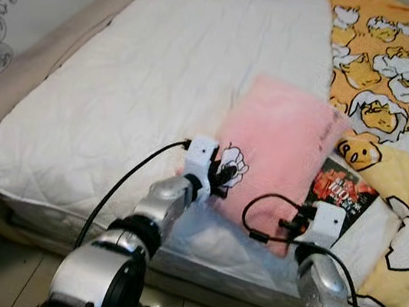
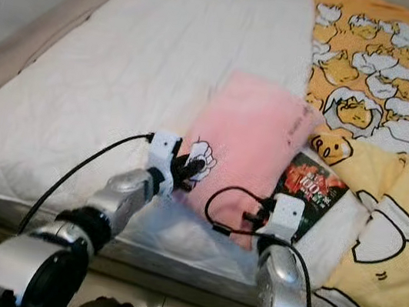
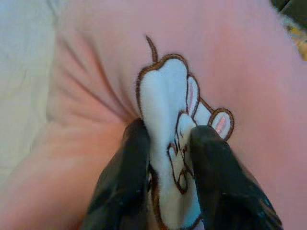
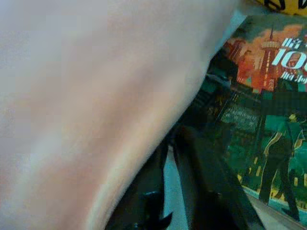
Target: Clean up the room
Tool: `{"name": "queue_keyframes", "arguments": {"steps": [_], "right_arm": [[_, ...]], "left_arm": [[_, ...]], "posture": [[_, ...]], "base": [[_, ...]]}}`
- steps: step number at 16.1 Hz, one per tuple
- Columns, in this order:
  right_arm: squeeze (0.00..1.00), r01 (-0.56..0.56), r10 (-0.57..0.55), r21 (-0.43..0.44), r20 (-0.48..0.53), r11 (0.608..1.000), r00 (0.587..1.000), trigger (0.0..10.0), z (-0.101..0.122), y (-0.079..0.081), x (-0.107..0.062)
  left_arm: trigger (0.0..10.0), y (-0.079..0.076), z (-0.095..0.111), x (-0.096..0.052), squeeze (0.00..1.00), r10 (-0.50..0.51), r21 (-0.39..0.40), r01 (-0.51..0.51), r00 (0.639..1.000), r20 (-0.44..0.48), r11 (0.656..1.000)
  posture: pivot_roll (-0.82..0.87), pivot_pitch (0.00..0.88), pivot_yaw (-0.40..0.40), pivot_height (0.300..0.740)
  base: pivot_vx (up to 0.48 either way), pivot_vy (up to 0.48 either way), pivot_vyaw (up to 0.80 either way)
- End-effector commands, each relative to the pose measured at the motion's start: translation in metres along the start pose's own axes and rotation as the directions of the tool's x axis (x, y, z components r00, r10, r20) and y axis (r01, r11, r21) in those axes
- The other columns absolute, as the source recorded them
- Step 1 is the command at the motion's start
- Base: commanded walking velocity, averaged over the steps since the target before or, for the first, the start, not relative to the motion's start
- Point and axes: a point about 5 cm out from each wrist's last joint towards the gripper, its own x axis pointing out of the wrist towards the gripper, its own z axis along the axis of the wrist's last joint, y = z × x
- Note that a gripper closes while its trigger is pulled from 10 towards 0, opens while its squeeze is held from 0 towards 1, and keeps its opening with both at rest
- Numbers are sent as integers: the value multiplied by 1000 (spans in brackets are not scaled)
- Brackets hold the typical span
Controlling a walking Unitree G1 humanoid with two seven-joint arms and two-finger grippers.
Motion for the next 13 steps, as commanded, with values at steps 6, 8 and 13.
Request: {"name": "queue_keyframes", "arguments": {"steps": [6,8,13], "right_arm": [[0,186,-115,-177,347,967,931,10000,85,-14,12],[0,199,-132,-167,345,966,929,10000,85,-18,15],[1000,201,-182,-37,283,979,942,10000,72,-26,14]], "left_arm": [[0,6,115,1,0,-55,71,30,924,380,997],[0,3,118,2,0,-76,101,40,924,375,994],[10000,27,92,-4,1000,60,381,-143,973,221,914]], "posture": [[-33,0,63,727],[-40,0,73,727],[-63,0,86,727]], "base": [[0,0,0],[0,0,0],[0,0,0]]}}
